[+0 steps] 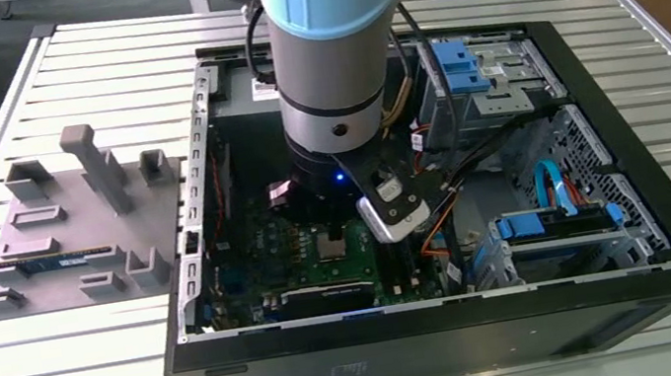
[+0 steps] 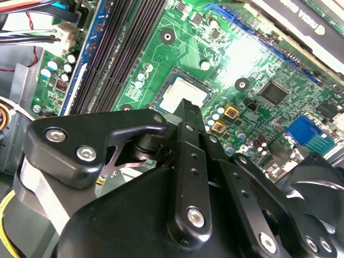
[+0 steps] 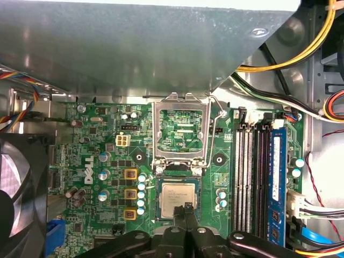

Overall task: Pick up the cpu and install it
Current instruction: 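Close the cpu cover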

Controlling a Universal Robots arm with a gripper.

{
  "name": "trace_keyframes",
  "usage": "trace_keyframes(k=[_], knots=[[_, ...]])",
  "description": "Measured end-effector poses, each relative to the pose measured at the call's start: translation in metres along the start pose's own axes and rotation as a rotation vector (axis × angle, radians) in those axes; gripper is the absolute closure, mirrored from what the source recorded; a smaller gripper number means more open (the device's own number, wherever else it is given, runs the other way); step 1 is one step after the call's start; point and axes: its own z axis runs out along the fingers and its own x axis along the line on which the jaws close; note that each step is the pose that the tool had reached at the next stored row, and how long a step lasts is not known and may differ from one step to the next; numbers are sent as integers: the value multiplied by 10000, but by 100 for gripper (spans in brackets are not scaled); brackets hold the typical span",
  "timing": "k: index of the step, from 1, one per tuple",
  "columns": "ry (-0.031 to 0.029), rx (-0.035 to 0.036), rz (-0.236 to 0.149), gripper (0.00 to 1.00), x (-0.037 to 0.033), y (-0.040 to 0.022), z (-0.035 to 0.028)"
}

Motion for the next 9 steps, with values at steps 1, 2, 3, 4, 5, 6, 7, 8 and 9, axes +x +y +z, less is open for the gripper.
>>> trace_keyframes(k=[1, 2, 3, 4, 5, 6, 7, 8, 9], knots=[[0, 0, 0, 89, -6, 0, 0], [0, 0, 0, 89, -13, 0, 0], [0, 0, 0, 89, -21, 0, 0], [0, 0, 0, 89, -29, 0, 1], [0, 0, 0, 89, -36, 0, 1], [0, 0, 0, 89, -43, 0, 1], [0, 0, 0, 89, -51, 0, 1], [0, -1, 0, 89, -61, 0, 1], [0, -1, 0, 89, -73, 0, 2]])
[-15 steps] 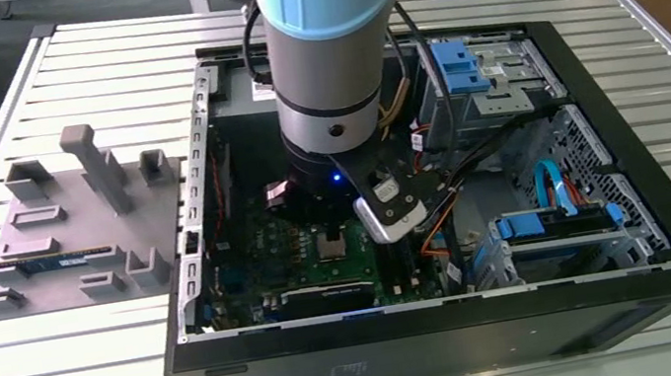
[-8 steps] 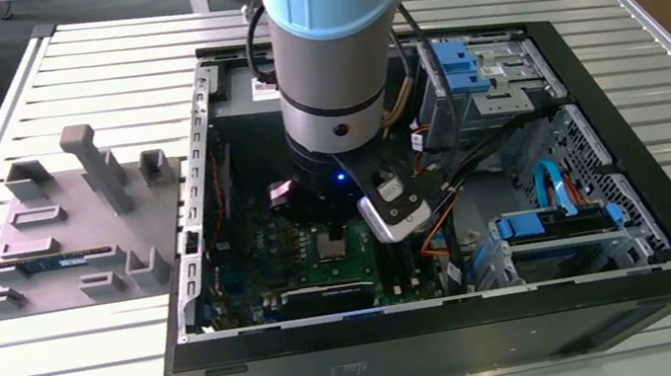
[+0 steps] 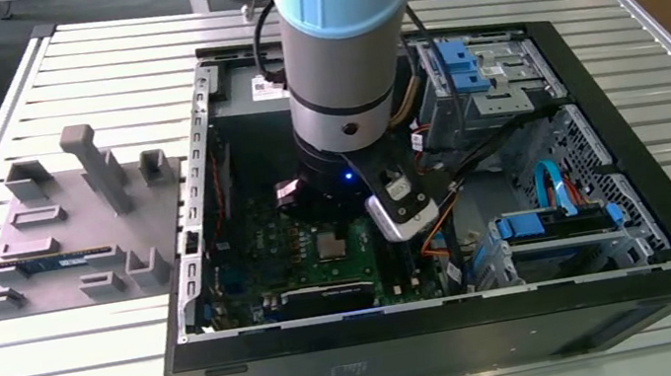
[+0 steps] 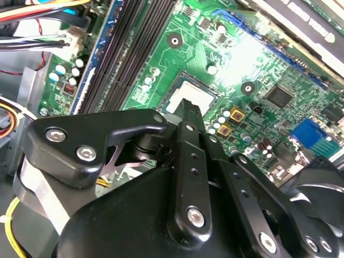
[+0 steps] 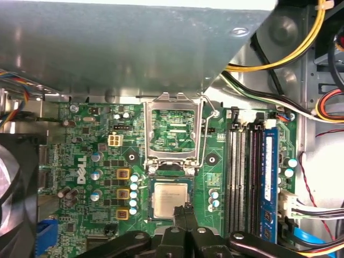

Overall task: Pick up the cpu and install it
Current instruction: 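Close the cpu cover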

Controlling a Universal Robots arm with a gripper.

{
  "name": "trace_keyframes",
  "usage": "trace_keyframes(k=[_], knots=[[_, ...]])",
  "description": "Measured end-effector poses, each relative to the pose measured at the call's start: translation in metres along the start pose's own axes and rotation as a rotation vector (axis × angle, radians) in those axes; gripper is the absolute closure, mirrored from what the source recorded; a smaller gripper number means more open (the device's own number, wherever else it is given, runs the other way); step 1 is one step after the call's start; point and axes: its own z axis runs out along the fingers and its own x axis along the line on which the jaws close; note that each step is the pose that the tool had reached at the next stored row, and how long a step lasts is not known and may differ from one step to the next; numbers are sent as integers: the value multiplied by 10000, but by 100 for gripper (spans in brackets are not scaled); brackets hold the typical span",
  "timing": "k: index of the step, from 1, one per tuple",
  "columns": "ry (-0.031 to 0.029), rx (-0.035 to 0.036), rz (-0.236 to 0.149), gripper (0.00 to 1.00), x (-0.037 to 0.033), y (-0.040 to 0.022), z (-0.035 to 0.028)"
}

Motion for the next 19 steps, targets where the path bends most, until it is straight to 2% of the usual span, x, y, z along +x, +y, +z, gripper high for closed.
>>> trace_keyframes(k=[9, 16, 17, 19], knots=[[0, 1, 0, 89, -113, -1, 1], [-8, 1, 0, 89, -121, -1, 2], [-33, -2, -2, 89, -121, -1, 2], [-174, -24, -8, 89, -120, -1, 3]])
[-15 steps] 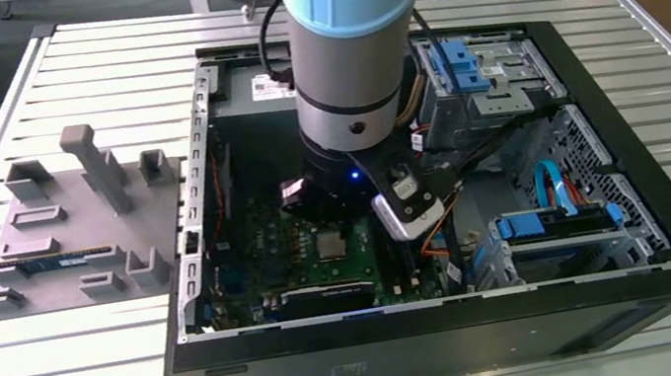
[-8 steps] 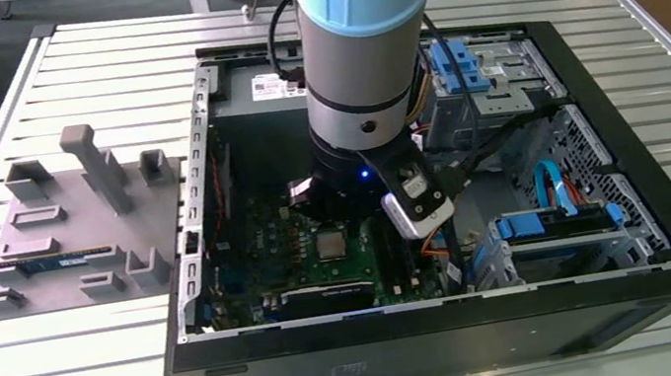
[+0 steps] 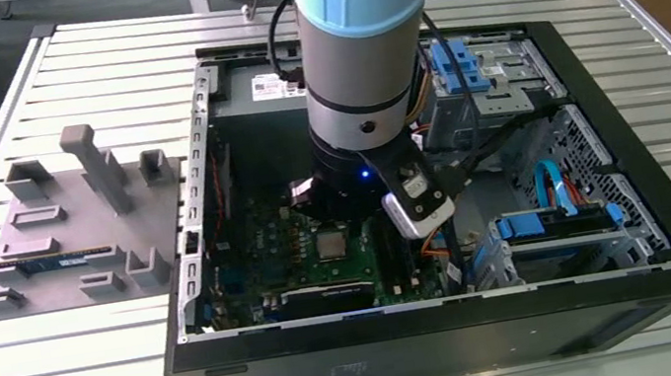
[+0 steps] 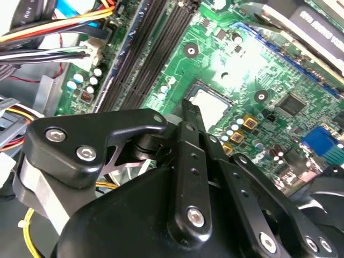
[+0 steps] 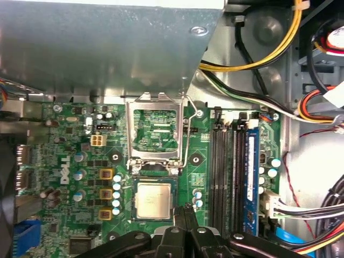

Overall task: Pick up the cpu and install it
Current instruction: 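Close the cpu cover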

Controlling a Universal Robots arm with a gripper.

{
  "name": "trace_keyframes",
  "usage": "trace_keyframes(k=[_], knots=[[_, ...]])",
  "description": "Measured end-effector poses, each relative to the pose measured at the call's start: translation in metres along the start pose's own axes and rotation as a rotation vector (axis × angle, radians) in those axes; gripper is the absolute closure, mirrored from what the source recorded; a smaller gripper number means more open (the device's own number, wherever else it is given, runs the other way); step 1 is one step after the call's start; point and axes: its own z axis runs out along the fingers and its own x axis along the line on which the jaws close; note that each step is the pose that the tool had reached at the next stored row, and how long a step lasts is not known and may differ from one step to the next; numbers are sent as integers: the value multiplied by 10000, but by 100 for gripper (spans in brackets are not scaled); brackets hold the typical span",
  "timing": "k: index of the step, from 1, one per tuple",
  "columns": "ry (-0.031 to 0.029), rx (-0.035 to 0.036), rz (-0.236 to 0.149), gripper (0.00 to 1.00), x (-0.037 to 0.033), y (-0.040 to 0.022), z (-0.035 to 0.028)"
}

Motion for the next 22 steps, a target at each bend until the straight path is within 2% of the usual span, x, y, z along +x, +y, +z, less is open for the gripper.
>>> trace_keyframes(k=[1, 2, 6, 10, 12, 13, 15, 16, 22], knots=[[-77, -10, -8, 89, 0, 0, 1], [-108, -12, -22, 89, -1, 1, 2], [-127, -22, -225, 89, 0, 0, 1], [-156, -83, -641, 89, 0, 0, 3], [-163, -90, -710, 89, 0, 0, 4], [-170, -120, -734, 89, 1, 0, 5], [-174, -245, -766, 89, 1, 1, 7], [-175, -274, -770, 89, 1, 7, 7], [-175, -280, -780, 89, 0, 100, 17]])
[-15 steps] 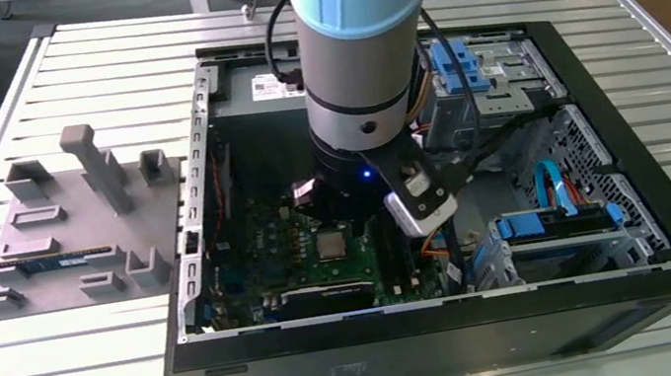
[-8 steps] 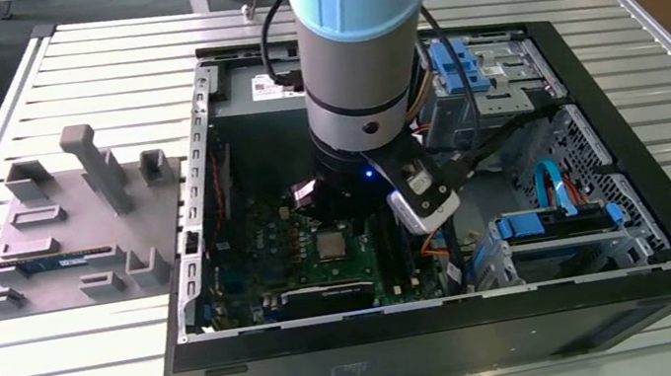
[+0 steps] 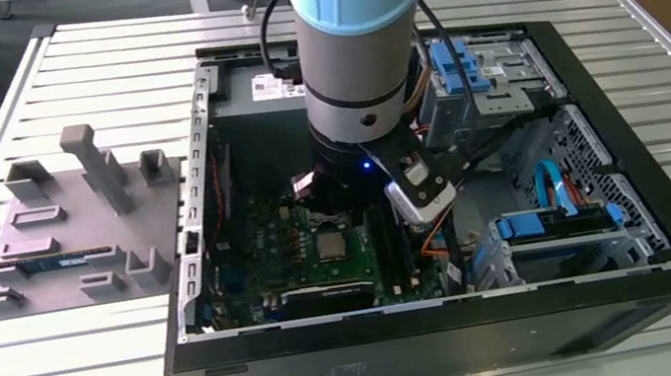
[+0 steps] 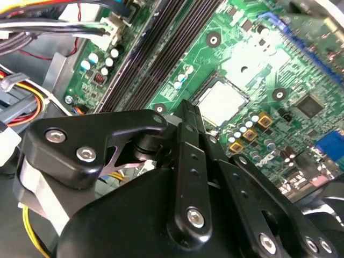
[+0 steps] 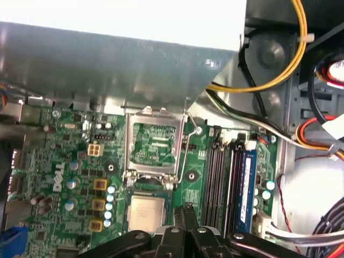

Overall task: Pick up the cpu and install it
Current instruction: 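Close the cpu cover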

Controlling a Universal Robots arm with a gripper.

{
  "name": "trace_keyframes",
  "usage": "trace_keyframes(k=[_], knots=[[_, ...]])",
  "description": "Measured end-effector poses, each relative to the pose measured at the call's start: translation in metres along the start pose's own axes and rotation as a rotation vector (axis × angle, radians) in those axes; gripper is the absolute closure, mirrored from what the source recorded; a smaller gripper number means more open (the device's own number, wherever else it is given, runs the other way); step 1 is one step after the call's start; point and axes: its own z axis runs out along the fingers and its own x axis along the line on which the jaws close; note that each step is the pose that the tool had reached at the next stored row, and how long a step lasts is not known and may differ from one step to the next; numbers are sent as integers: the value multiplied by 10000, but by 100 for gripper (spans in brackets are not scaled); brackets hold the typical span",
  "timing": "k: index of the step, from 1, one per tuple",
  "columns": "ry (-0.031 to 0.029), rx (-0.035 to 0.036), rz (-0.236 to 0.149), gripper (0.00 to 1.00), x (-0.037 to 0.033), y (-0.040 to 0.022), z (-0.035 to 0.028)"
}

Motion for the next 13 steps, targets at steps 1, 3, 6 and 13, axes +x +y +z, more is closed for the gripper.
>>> trace_keyframes(k=[1, 3, 6, 13], knots=[[-1, -6, -1, 89, -1, 10, 3], [0, -10, -3, 89, -13, 31, 13], [0, -12, -9, 89, -62, 60, 43], [28, -36, -511, 89, -73, 76, 99]])
